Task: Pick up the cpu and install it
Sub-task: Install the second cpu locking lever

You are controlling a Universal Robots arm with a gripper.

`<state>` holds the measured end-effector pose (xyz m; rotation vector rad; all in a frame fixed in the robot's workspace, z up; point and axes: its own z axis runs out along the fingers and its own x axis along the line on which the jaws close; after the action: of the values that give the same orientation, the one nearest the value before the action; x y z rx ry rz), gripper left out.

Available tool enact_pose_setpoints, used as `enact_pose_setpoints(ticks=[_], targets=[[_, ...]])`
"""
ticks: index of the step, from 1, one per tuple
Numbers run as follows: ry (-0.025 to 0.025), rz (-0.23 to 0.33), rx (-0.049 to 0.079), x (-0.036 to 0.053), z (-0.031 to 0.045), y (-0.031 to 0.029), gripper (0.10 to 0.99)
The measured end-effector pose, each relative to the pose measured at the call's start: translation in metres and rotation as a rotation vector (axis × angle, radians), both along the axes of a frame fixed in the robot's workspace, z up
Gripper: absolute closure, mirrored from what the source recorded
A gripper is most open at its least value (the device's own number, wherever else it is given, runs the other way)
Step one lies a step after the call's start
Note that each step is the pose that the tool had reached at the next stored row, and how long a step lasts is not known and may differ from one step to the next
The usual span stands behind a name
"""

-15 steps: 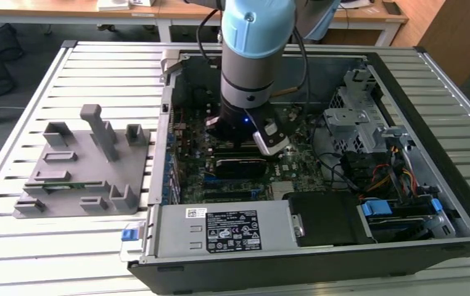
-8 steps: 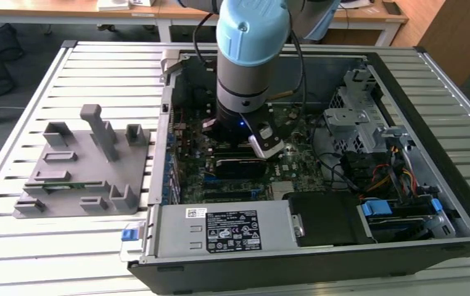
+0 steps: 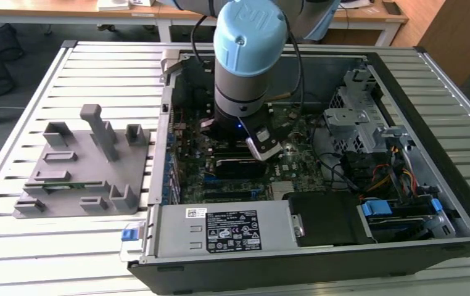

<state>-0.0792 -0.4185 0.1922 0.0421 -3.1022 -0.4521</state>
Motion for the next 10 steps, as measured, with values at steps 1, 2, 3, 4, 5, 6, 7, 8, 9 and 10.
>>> enact_pose_setpoints(ticks=[1, 2, 3, 4, 5, 6, 7, 8, 9, 10], targets=[[-0.0001, 0.0, 0.003, -0.0002, -0.0011, 0.0, 0.98], [-0.0003, 0.0, 0.006, -0.0005, -0.0023, 0.0, 0.98], [-0.0001, 0.0, 0.008, -0.001, -0.0031, 0.0, 0.98], [0.0, 0.0, 0.011, -0.0017, -0.0036, -0.0001, 0.98], [0.0001, 0.0, 0.013, -0.0026, -0.004, -0.0001, 0.98], [0.0002, 0.0, 0.016, -0.0033, -0.0042, -0.0001, 0.98], [0.0001, 0.0, 0.018, -0.0038, -0.0043, -0.0001, 0.98], [0.0, 0.0, 0.02, -0.004, -0.0043, 0.0, 0.98], [-0.0001, 0.0, 0.021, -0.004, -0.0041, 0.0, 0.98], [-0.0002, 0.0, 0.021, -0.004, -0.0031, 0.0, 0.98]])
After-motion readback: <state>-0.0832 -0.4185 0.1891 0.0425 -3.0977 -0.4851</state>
